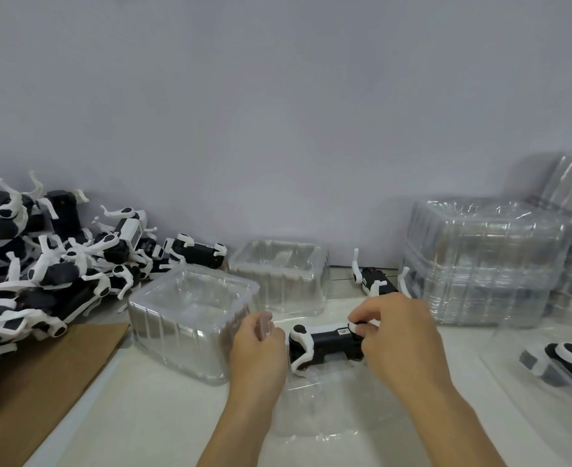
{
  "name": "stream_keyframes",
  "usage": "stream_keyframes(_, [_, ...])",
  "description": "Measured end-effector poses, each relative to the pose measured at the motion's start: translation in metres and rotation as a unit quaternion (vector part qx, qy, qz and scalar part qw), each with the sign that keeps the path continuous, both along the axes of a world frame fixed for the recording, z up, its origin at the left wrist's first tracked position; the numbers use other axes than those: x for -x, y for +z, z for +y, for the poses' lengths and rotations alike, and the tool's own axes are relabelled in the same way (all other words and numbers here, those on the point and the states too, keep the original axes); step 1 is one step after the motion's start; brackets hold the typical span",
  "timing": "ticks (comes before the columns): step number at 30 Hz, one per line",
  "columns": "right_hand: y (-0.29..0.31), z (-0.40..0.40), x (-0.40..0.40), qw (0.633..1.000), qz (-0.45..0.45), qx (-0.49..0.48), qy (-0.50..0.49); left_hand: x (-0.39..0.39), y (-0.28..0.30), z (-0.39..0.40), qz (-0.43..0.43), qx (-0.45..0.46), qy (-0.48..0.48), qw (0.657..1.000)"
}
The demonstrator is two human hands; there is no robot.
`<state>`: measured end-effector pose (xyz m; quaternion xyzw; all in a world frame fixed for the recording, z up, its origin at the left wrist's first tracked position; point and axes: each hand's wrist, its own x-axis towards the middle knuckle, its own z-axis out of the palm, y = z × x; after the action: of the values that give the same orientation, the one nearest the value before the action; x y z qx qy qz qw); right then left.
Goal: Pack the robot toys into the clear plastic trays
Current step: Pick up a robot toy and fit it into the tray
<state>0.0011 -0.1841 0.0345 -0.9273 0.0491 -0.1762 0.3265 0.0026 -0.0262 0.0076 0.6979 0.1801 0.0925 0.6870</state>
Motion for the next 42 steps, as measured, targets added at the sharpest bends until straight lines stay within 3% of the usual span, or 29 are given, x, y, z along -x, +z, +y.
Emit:
stream_keyframes(10, [0.015, -0.007, 0.004, 0.998, -0.011, -0.006, 0.054, 0.000, 0.000, -0.001, -0.001, 0.006, 0.006, 1.000])
stream_keyframes(16, [0.021, 0.000, 0.012, 0.985, 0.110, 0.049, 0.127, -0.002, -0.002, -0.001, -0.001, 0.007, 0.011, 1.000])
stream_keyframes(28, [0.015, 0.008, 0.009, 0.977, 0.129, 0.114, 0.123, -0.001, -0.001, -0.001, -0.005, -0.001, 0.004, 1.000])
stream_keyframes(32, [0.016, 0.003, 0.009, 0.975, 0.142, 0.058, 0.160, -0.002, -0.002, -0.001, -0.003, 0.002, 0.012, 1.000])
stream_keyframes(42, [0.018, 0.000, 0.008, 0.977, 0.118, 0.019, 0.176, -0.003, -0.003, 0.000, -0.007, 0.004, 0.016, 1.000])
